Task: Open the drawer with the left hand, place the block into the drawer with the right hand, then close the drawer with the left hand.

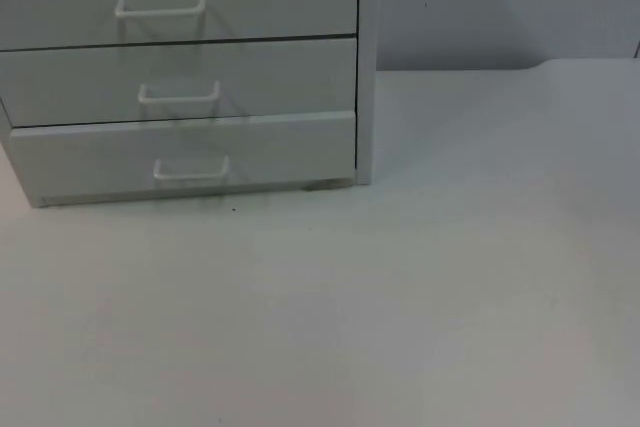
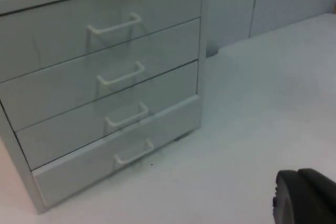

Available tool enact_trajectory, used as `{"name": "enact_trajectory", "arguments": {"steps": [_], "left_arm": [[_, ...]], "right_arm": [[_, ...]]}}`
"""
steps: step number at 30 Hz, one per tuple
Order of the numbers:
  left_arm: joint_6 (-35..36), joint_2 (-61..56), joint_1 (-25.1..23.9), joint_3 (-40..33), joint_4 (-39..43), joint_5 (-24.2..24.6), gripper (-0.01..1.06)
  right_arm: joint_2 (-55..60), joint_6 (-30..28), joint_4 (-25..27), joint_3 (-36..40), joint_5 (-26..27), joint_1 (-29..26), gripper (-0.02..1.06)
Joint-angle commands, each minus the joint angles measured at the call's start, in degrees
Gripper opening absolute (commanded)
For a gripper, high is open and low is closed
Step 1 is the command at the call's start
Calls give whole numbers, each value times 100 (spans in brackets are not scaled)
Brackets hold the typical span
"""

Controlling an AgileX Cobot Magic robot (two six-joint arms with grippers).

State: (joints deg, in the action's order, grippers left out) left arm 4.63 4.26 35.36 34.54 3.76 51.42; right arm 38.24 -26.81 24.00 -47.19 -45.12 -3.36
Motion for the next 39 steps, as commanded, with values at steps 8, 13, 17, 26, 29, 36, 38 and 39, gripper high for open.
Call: {"name": "enact_trajectory", "arguments": {"steps": [8,13,17,26,29,36,38,39], "left_arm": [[-172,-426,-11,-62,-138,760,0],[-361,-426,-11,-416,-443,929,0],[-363,-426,-11,-454,-524,918,0],[-359,-426,-11,-467,-535,1060,0],[-371,-426,-11,-534,-507,1073,0],[-371,-426,-11,-618,-507,1016,0],[-371,-426,-11,-618,-507,1016,0],[-371,-426,-11,-618,-507,1016,0]], "right_arm": [[-1254,70,57,238,-603,10,72],[-2036,198,5,860,-678,10,72],[-2630,688,-386,1229,-952,10,72],[-3615,1720,-1639,1636,-1510,10,72],[-3820,1720,-1667,1692,-1631,10,72],[-3824,1857,-1778,1756,-1702,10,72],[-3824,2003,-1872,1756,-1692,10,72],[-3824,2229,-2041,1756,-1691,10,72]]}}
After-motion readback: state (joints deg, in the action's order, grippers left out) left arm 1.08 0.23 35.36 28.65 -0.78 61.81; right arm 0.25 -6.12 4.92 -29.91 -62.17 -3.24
